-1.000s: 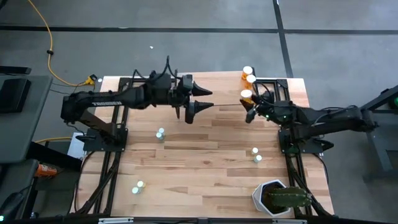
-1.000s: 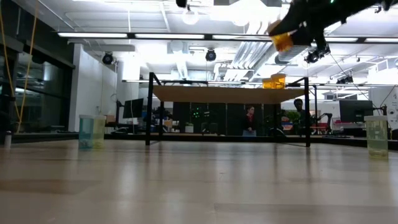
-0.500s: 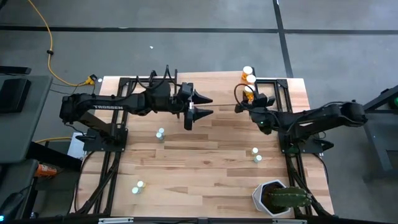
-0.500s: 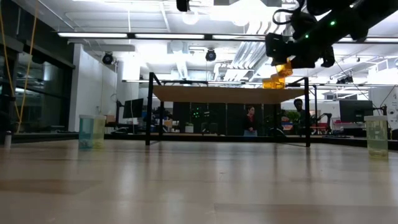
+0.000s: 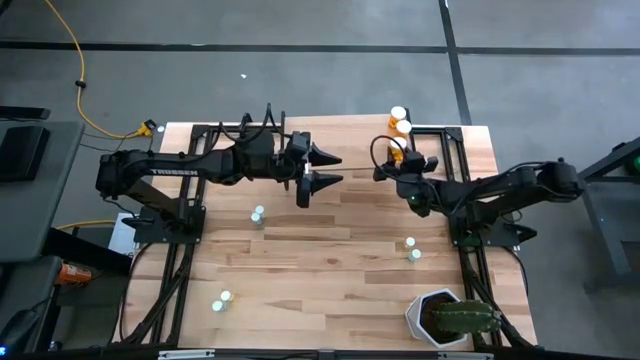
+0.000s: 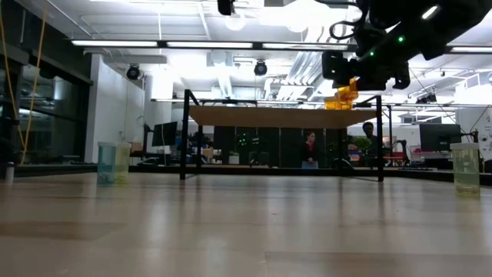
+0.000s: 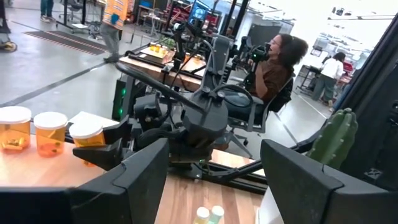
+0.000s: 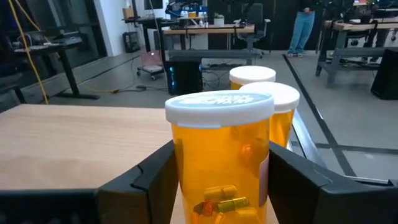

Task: Pick and place medicine bottles onto shelf by color
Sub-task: Put the orange pill bottle on the shelf aligned with the orange pill bottle

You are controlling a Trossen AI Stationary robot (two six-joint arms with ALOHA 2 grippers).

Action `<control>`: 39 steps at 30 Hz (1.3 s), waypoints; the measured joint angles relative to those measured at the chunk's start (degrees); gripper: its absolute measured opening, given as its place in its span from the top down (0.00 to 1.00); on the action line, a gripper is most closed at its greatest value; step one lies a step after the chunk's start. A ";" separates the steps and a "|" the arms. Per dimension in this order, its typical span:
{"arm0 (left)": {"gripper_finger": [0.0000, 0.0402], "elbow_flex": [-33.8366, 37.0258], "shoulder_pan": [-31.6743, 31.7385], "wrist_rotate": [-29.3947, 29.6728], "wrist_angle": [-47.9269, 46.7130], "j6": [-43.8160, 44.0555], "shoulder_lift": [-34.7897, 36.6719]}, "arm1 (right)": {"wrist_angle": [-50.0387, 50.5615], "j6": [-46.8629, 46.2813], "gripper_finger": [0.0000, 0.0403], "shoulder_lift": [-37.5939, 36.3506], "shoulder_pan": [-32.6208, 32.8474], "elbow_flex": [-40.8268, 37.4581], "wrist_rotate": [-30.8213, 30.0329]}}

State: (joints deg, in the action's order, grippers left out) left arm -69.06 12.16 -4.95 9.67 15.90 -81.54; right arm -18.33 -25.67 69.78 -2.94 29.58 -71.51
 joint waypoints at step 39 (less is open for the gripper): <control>0.40 -0.02 -0.02 0.00 0.04 0.44 -0.04 | 2.62 0.42 0.48 0.00 -3.56 0.02 9.62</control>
State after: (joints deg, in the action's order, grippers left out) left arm -69.08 12.14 -4.95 9.72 16.34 -81.58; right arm -15.71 -25.26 69.78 -6.50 29.61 -61.89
